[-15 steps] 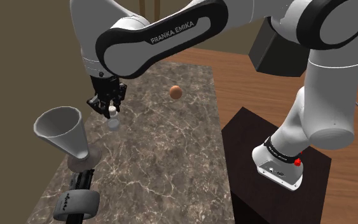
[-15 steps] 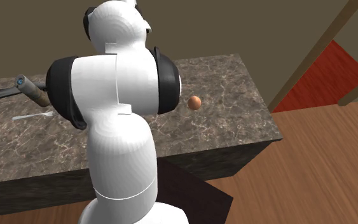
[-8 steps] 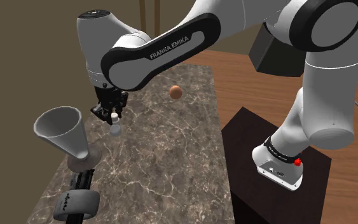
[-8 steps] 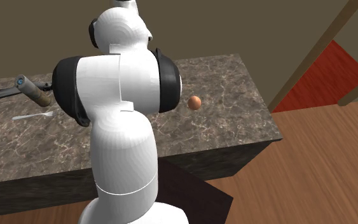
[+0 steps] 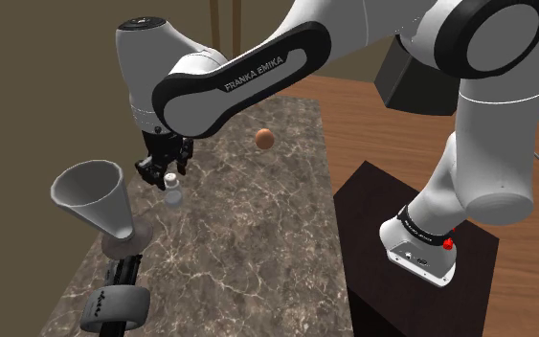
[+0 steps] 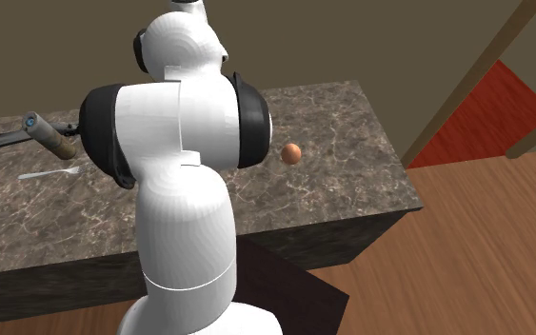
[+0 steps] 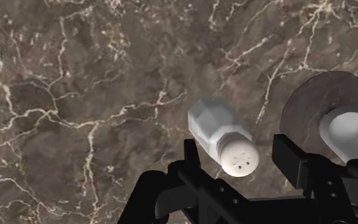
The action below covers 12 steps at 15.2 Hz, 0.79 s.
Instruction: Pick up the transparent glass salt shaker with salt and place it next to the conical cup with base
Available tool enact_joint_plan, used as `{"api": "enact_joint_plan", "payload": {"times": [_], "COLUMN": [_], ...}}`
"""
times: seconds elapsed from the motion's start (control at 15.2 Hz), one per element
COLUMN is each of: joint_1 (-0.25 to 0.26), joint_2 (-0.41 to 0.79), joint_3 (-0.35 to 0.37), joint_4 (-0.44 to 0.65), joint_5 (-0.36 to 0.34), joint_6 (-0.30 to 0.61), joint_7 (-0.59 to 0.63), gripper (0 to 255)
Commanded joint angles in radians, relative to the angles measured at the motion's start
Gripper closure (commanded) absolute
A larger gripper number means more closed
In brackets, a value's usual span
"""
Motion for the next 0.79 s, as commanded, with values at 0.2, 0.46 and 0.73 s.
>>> {"api": "enact_joint_plan", "payload": {"times": [0.2, 0.46, 0.73], "joint_1": [0.000, -0.008, -0.010], "joint_2": [0.000, -0.044, -0.054], "joint_3": [0.000, 0.007, 0.009], "joint_4": [0.000, 0.037, 0.049], "joint_5": [0.000, 0.015, 0.018], "joint_6": [0.000, -0.080, -0.101], "joint_7": [0.000, -0.009, -0.011], "gripper": [0, 0, 0]}}
